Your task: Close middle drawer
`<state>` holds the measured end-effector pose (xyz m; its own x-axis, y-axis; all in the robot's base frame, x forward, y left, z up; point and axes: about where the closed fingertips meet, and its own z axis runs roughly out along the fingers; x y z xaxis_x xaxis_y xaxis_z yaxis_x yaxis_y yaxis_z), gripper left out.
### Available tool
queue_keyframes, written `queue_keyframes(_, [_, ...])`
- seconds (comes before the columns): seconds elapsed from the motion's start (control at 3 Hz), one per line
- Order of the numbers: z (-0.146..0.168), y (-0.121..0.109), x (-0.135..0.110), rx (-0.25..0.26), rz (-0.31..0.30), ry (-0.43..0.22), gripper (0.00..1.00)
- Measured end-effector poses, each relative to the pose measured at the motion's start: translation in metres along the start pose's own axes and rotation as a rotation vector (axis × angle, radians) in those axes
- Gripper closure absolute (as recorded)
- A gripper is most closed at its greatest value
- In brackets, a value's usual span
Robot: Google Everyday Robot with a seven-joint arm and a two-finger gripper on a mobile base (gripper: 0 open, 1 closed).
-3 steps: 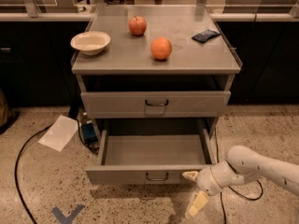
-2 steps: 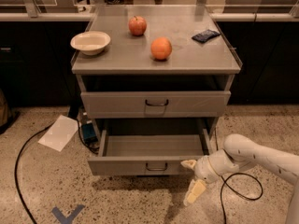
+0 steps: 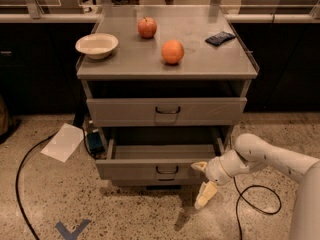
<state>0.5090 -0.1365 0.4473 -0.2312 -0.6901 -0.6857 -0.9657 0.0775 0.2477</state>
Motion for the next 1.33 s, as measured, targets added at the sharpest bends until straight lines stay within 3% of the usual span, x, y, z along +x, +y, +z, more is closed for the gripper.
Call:
queue_keyframes(0.67, [0.014,-0.011,-0.003,-0.05,-0.023,0.026,0.0])
queue_keyframes(1.0, [0.008,-0.029,-0.007,-0.04,-0.036,0.042,0.0])
queue_keyframes(1.33, [-0.014,-0.039,-0.009,0.018,-0.036,0.046,0.0])
